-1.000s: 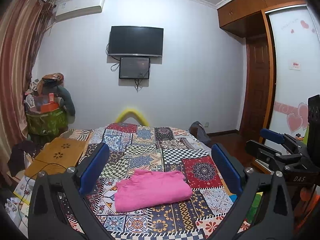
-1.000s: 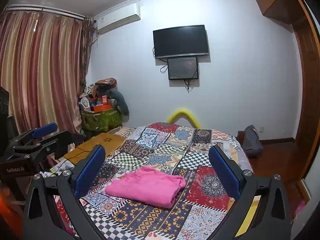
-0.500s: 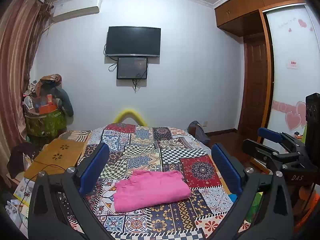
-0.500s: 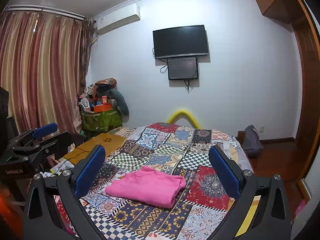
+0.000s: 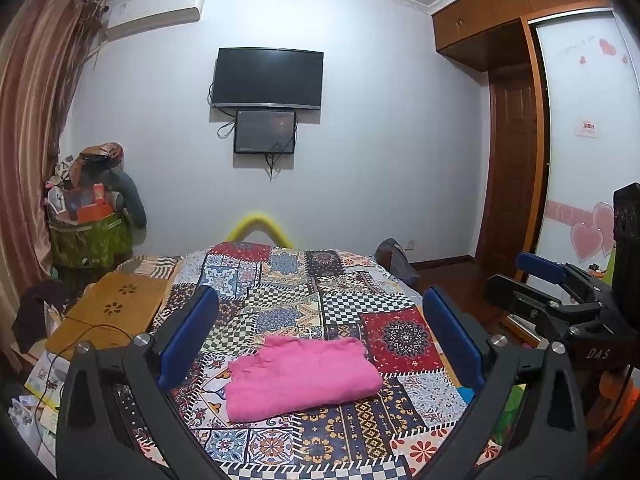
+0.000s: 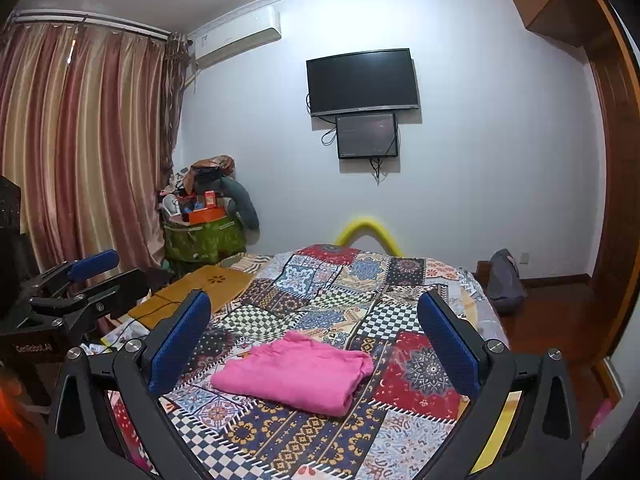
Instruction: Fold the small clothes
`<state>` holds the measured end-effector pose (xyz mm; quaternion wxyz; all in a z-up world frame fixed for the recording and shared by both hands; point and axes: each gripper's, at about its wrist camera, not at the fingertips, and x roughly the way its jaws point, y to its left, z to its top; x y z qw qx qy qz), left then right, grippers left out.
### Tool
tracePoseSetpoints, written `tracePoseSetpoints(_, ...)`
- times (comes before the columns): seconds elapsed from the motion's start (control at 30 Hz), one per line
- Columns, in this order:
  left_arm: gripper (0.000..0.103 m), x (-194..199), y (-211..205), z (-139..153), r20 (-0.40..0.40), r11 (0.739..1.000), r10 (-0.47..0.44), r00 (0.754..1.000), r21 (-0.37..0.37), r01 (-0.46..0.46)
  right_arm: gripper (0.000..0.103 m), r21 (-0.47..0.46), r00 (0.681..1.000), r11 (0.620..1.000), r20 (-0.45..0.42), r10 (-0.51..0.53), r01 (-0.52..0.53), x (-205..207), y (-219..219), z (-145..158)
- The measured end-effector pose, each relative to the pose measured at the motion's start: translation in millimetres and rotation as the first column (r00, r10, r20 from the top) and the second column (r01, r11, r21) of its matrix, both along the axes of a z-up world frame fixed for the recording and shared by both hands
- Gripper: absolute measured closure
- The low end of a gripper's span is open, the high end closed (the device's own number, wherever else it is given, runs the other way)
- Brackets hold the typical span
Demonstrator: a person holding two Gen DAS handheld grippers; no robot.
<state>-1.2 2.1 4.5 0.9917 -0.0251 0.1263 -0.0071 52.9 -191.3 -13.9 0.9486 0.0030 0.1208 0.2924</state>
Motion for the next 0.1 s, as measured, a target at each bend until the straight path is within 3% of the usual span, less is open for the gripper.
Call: tracePoseSetpoints(0.1, 0.000, 4.0, 2.4, -2.6, -0.009, 1.000, 0.005, 1.000, -0.003, -0.005, 0.000, 0.000, 1.000, 1.000, -0.007, 0.000, 0.000, 2.0, 0.5, -0.5)
